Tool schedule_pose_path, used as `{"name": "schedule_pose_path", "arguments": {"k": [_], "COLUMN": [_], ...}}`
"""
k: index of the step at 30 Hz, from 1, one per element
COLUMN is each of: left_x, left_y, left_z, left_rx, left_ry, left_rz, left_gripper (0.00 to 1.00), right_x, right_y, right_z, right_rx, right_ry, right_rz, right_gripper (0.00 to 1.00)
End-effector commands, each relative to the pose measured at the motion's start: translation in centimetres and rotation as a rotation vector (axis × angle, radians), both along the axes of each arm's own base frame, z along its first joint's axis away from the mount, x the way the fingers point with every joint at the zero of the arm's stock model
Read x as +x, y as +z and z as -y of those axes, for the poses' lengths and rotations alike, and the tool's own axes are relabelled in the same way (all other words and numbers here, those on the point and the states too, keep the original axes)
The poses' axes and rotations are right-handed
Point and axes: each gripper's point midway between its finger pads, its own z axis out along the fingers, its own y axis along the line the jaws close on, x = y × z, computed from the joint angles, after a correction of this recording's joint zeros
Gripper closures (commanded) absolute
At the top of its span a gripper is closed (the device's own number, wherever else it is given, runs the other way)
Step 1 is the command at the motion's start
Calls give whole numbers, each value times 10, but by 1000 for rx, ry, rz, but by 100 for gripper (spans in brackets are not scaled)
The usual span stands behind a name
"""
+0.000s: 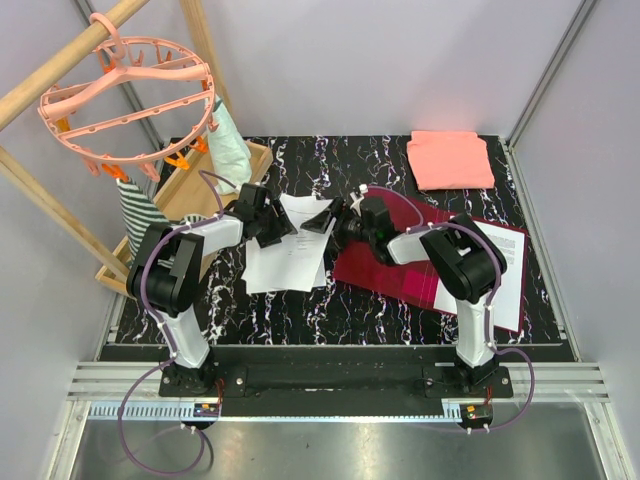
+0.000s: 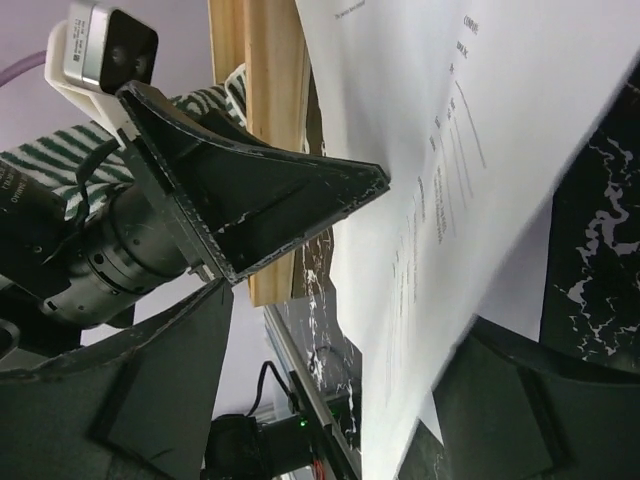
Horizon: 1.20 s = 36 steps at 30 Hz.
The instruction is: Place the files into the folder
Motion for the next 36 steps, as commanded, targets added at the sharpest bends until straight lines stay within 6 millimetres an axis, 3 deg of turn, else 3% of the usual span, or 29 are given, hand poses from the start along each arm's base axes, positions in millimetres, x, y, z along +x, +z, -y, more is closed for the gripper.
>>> {"name": "schedule_pose_path", "arguments": {"k": [1, 2, 4, 5, 7, 8, 9, 11, 12, 13, 14, 15, 16, 17, 18, 19, 20, 21, 23, 24, 26, 27, 30, 36], "left_x": [-17, -17, -17, -16, -15, -18, -19, -24, -29, -32, -38, -43, -46, -50, -53, -55, -54, -56, -57, -59, -58, -56, -50, -49], "left_y": [-4, -2, 12, 19, 44, 52, 74, 92, 108, 114, 124, 129, 131, 136, 128, 126, 130, 115, 117, 99, 97, 82, 61, 32], "left_z": [0, 0, -2, -4, -7, -7, -7, -1, 5, 10, 23, 30, 37, 50, 61, 70, 83, 96, 120, 129, 146, 151, 162, 175], "left_rx": [0, 2, 12, 18, 24, 26, 18, 13, -7, -4, -11, -17, -22, -42, -75, -99, -122, -146, -175, -191, -196, -184, -156, -158], "left_ry": [-24, -30, -42, -45, -58, -68, -76, -123, -155, -190, -239, -272, -299, -332, -368, -391, -425, -472, -551, -585, -623, -626, -642, -678], "left_rz": [-40, -38, 2, 22, 93, 113, 170, 222, 260, 285, 309, 318, 319, 323, 287, 271, 275, 222, 206, 144, 132, 103, 63, -20], "left_gripper": [38, 38, 34, 33, 28, 27, 25, 23, 22, 21, 19, 19, 18, 18, 18, 18, 18, 18, 18, 18, 18, 18, 18, 19], "right_x": [14, 16, 30, 31, 41, 38, 48, 42, 51, 46, 35, 34, 29, 23, 19, 14, 7, 1, -14, -21, -37, -42, -55, -62], "right_y": [35, 17, 17, 13, 21, 9, 28, 28, 53, 54, 45, 67, 72, 68, 83, 86, 80, 100, 107, 121, 130, 144, 167, 198], "right_z": [-4, 1, -4, -3, -6, 0, -1, 8, 11, 19, 37, 47, 62, 88, 114, 133, 167, 187, 217, 238, 259, 272, 289, 292], "right_rx": [-36, -127, -178, -211, -246, -326, -344, -431, -456, -505, -590, -609, -641, -705, -751, -791, -843, -858, -902, -906, -942, -962, -1005, -1000], "right_ry": [-22, -13, -2, 16, 18, 43, 32, 73, 48, 66, 113, 104, 102, 93, 35, 20, -11, -56, -63, -112, -125, -172, -214, -231], "right_rz": [148, 161, 197, 212, 246, 227, 269, 272, 319, 299, 254, 276, 266, 222, 229, 224, 161, 189, 186, 204, 210, 236, 278, 345], "right_gripper": [26, 34, 51, 71, 90, 100, 100, 100, 100, 100, 100, 100, 100, 100, 100, 100, 100, 100, 100, 100, 100, 100, 100, 100]}}
